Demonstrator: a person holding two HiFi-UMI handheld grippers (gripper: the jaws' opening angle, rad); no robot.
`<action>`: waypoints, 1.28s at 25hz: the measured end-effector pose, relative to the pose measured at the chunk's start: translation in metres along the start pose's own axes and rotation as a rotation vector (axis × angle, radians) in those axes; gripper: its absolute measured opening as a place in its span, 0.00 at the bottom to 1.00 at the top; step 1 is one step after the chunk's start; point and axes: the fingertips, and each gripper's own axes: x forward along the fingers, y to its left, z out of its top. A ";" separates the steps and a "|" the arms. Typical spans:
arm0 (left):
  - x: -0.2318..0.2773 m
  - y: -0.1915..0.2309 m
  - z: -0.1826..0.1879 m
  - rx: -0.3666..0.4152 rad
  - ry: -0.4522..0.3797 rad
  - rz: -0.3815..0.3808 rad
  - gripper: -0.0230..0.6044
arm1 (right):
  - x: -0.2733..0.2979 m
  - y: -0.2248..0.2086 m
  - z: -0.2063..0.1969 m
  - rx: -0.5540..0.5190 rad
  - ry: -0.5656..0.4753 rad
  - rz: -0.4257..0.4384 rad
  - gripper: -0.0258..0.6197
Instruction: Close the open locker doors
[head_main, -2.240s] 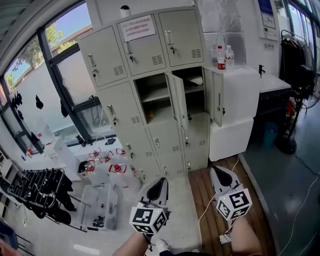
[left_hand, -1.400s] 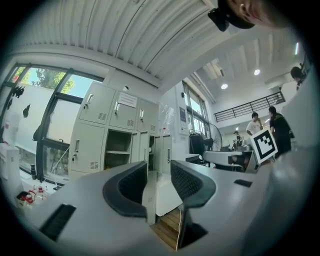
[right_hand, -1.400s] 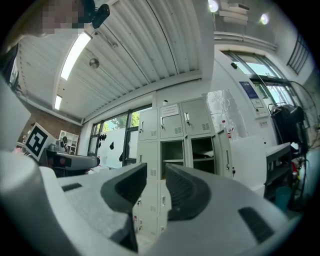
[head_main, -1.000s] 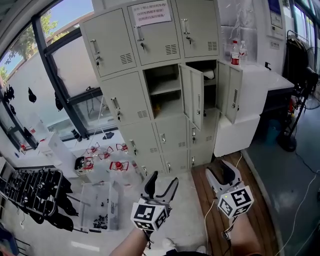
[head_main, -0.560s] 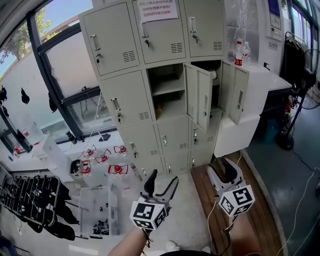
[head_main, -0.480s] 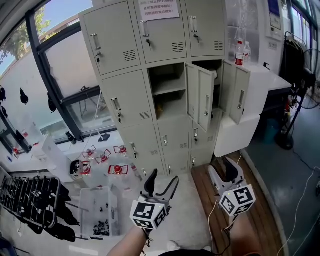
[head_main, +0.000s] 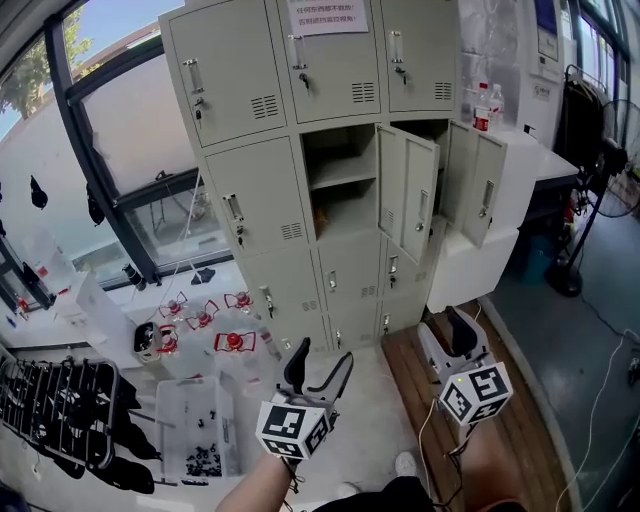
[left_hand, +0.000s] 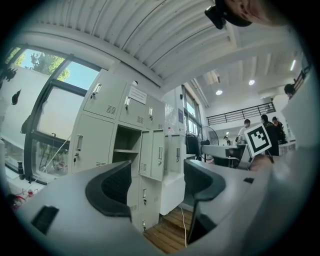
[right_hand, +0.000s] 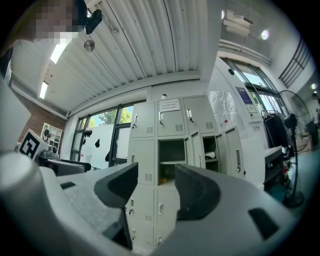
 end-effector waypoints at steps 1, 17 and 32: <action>-0.001 0.005 0.000 -0.001 0.000 0.008 0.54 | 0.004 0.001 0.001 0.000 -0.001 0.002 0.38; 0.071 0.045 0.003 0.012 0.005 0.071 0.54 | 0.082 -0.056 -0.004 0.027 -0.013 0.027 0.38; 0.228 0.018 -0.010 0.020 0.038 0.002 0.54 | 0.155 -0.187 -0.015 0.074 -0.030 0.011 0.38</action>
